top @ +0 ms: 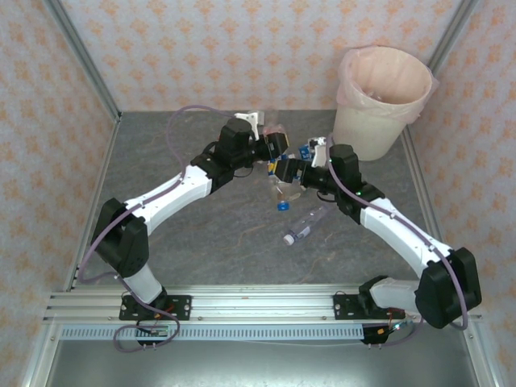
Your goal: Put the plastic bottles in the bin
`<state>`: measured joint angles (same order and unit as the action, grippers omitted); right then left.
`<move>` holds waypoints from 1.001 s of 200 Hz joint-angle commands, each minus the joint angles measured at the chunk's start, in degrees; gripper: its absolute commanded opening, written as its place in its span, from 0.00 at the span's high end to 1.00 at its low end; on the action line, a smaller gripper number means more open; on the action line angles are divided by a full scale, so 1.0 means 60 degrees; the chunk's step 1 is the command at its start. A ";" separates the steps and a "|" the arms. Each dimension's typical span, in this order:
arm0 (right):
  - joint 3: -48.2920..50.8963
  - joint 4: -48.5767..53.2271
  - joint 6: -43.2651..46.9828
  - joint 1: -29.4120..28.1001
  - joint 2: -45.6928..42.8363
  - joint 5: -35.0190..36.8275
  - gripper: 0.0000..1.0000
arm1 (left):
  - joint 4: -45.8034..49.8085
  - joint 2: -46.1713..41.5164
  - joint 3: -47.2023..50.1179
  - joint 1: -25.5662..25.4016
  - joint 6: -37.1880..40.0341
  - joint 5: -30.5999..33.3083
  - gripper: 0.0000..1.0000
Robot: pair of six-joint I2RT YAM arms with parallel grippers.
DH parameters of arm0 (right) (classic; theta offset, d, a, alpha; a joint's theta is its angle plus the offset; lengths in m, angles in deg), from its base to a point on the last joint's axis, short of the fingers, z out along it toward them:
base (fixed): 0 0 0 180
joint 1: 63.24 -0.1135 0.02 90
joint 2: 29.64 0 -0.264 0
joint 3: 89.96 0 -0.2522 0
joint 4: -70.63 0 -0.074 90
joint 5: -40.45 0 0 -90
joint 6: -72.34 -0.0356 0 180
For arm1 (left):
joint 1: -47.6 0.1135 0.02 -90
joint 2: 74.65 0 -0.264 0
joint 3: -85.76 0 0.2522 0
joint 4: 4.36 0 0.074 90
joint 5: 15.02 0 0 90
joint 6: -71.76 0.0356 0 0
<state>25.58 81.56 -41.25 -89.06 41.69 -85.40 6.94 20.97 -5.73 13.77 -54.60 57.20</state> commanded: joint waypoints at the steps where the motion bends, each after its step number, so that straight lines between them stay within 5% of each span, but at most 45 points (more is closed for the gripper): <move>1: -0.0266 -0.0604 -0.0226 -0.0140 0.0331 -0.0237 0.01 | -0.0400 -0.0265 -0.0331 -0.0163 -0.0050 -0.0183 0.55; 65: -0.0442 -0.0336 0.0254 -0.0679 0.0748 0.0189 0.00 | -0.0297 -0.0175 -0.0371 -0.0176 -0.0221 0.0010 0.53; 94: -0.0530 0.0097 0.0318 -0.0687 0.0667 0.0704 0.27 | 0.0107 -0.0164 -0.0546 -0.0178 -0.0210 0.0091 0.48; 124: -0.0530 0.0313 0.0653 -0.0687 0.0525 0.1096 0.41 | 0.0187 -0.0269 -0.0474 -0.0178 -0.0228 0.0132 0.23; 168: -0.0691 0.1155 0.1195 -0.0680 0.0354 0.2186 0.51 | 0.0278 -0.0820 -0.0218 -0.0138 -0.0068 0.0462 0.01; 200: -0.0778 0.1799 0.1520 -0.0676 0.0145 0.3239 0.55 | -0.0306 -0.1342 0.0472 0.0132 0.0213 0.0736 0.00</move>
<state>23.52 88.60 -35.05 -93.41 45.01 -73.12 8.30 16.88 -5.84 13.23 -55.35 59.49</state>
